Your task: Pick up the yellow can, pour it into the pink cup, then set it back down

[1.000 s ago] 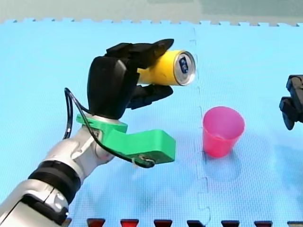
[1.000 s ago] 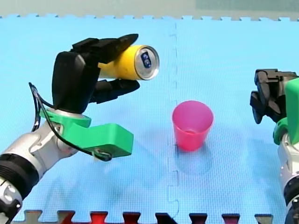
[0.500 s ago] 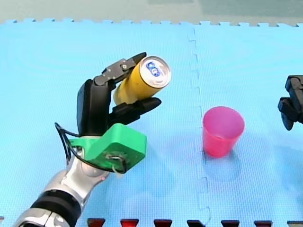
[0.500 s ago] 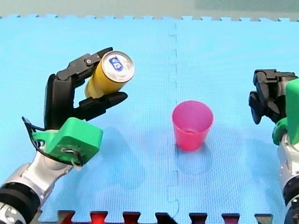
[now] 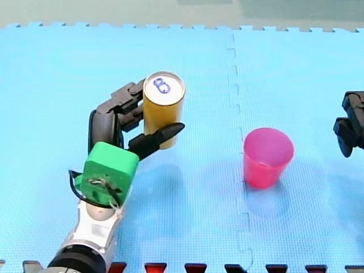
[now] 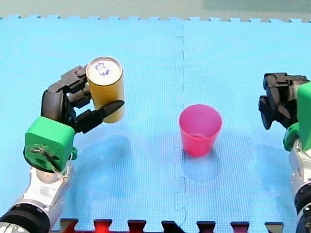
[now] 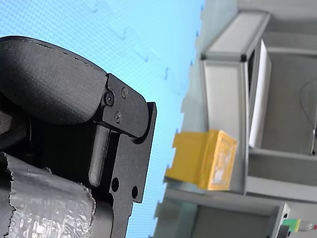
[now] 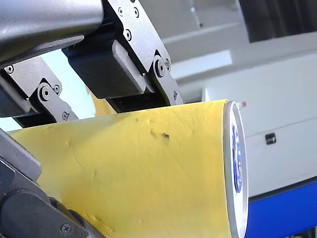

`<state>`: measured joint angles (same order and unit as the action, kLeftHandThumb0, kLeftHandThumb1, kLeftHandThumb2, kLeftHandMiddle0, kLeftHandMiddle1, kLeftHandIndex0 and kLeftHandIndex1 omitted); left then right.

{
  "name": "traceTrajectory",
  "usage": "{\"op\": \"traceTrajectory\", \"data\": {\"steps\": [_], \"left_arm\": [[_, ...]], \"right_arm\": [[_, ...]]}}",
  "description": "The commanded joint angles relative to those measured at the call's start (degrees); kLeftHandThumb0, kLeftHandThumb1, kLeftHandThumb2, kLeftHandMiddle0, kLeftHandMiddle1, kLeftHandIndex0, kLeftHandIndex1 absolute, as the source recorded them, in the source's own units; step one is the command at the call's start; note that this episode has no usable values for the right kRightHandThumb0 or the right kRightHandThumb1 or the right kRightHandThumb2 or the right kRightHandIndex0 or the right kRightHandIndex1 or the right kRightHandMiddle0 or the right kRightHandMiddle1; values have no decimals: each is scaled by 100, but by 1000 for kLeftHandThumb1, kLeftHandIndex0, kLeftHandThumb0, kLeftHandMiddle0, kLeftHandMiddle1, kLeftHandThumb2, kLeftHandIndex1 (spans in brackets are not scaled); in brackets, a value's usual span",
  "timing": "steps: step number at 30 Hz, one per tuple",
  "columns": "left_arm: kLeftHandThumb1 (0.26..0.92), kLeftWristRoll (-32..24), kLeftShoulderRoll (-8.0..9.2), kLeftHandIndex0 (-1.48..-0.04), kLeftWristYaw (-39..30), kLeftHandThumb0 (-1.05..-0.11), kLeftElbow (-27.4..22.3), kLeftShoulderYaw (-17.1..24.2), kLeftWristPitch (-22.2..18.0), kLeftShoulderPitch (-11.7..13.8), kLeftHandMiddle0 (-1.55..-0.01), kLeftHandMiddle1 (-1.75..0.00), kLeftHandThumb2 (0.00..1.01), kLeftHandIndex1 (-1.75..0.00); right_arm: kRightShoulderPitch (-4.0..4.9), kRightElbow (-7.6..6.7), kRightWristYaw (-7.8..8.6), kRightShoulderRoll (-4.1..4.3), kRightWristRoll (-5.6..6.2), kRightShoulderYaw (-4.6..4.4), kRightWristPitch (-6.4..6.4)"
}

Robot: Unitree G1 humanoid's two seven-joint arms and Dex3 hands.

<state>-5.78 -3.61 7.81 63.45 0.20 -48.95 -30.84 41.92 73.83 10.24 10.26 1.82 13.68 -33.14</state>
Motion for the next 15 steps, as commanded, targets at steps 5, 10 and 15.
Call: {"op": "traceTrajectory", "data": {"steps": [5, 10, 15], "left_arm": [[779, -556, -180, -1214, -834, -379, 37, 623, 101, 22, -1299, -12, 0, -1], [779, -665, -261, -1215, -1239, -373, 83, 893, 172, 48, -1302, -10, 0, -1], [777, -626, -281, -1216, -1377, -367, 111, 1047, 198, 48, -1305, -7, 0, -1]], "right_arm": [[14, -41, -43, 127, -39, -55, 54], [11, -45, -49, 138, -31, -76, 66], [9, -45, -44, 147, -22, -79, 67]]}}
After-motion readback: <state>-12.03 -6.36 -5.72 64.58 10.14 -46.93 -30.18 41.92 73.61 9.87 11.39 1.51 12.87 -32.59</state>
